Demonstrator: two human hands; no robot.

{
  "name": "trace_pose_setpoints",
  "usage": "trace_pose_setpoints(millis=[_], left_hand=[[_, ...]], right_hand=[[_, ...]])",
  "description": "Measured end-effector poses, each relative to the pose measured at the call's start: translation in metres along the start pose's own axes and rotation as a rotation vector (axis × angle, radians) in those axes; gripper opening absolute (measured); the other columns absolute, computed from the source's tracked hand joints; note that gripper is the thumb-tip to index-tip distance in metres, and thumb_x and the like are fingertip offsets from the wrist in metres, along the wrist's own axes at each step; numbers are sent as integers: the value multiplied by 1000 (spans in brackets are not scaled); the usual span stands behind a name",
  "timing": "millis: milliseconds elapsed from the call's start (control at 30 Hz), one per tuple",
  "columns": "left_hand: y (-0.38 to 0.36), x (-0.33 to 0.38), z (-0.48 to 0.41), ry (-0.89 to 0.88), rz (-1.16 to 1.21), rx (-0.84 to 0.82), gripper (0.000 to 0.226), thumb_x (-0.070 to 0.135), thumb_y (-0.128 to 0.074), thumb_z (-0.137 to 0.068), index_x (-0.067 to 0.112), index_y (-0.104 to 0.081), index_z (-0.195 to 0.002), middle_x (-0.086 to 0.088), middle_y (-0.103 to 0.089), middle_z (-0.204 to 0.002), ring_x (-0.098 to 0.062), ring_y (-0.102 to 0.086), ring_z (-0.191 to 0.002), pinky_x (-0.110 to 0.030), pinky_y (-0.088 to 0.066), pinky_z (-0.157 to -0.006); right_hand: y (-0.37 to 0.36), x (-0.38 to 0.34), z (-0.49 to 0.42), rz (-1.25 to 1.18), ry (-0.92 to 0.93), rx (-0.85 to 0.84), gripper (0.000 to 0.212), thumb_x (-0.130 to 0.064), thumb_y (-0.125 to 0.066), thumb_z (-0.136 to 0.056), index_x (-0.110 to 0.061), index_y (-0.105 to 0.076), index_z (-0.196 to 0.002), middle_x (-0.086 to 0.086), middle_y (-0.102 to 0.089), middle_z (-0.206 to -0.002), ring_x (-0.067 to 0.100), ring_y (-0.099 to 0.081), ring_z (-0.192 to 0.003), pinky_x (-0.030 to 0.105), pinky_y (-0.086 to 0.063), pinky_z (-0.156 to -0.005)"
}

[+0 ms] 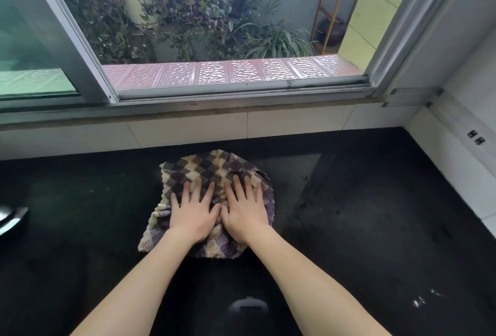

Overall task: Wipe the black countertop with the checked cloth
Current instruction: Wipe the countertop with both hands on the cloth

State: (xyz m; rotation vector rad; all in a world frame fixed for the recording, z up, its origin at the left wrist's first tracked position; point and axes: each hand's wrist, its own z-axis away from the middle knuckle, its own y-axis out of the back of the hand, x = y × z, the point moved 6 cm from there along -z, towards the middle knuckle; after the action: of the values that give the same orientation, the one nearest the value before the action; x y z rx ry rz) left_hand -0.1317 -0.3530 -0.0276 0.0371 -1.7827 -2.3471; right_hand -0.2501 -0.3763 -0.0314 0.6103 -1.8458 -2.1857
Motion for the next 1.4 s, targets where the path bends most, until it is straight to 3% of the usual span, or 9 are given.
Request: trace_pose_setpoints(millis=[200,300,433,500,600,800,1033,1300,1400], left_hand=[[-18,13,48,38,-37,66,61,49,-9,-94,26,11,-146,-3,16,-156,-26,16,-141,-53,6,-113],[-30,17,75,28,-64,88,67,54,7,-83,23,14,-143,-2,20,-151,-27,13,-142,-53,7,-111],[-44,19,114,16,-4,108,64,47,-23,-85,14,-42,-137,-15,-37,-145,-38,-35,-132,-58,-13,-103],[-52,19,133,26,21,142,60,45,-28,-87,11,-51,-132,-18,-45,-140,-38,-36,-129,-60,-16,-101],[-60,20,160,61,50,202,68,49,-9,-94,10,-48,-132,-19,-42,-141,-38,-30,-130,-61,-15,-103],[-77,20,201,46,38,304,65,48,-8,-94,12,-43,-136,-19,-37,-145,-39,-32,-131,-64,-18,-102],[-87,33,233,-20,-59,442,56,38,-20,-94,10,-46,-134,-20,-38,-144,-40,-37,-129,-64,-28,-97],[-97,57,249,-91,-81,459,57,45,-20,-89,21,-34,-139,-8,-19,-152,-26,-6,-143,-59,-21,-104],[-97,67,251,-139,-66,470,65,42,-37,-77,25,-32,-139,-5,-16,-152,-24,-4,-143,-56,-13,-108]], right_hand=[[-10,-7,46,12,-8,-5,73,-45,10,-81,-18,7,-149,8,10,-158,27,19,-141,50,18,-110],[-14,-12,76,2,-7,0,71,-44,11,-81,-18,11,-147,6,15,-156,25,27,-137,48,22,-107],[-23,-20,112,0,-13,-1,63,-44,6,-85,-18,12,-143,7,14,-154,27,25,-137,49,22,-107],[-27,-23,129,-22,-35,26,60,-42,-14,-92,-15,-11,-145,11,-11,-155,30,-1,-143,53,4,-114],[-30,-30,151,-79,-3,67,57,-40,-33,-89,-12,-41,-138,11,-39,-146,31,-28,-137,53,-15,-107],[-35,-38,193,-49,39,119,57,-42,-37,-88,-14,-46,-137,9,-41,-145,29,-31,-136,51,-16,-106],[-44,-38,230,-11,32,154,57,-42,-38,-87,-15,-47,-137,8,-40,-146,27,-21,-139,50,-13,-107],[-45,-15,267,60,7,285,58,-44,-45,-76,-18,-57,-127,7,-49,-139,28,-3,-143,49,-14,-107],[-46,-2,273,70,-31,304,68,-48,-47,-72,-13,-49,-131,12,-33,-149,32,1,-143,53,-14,-106]])
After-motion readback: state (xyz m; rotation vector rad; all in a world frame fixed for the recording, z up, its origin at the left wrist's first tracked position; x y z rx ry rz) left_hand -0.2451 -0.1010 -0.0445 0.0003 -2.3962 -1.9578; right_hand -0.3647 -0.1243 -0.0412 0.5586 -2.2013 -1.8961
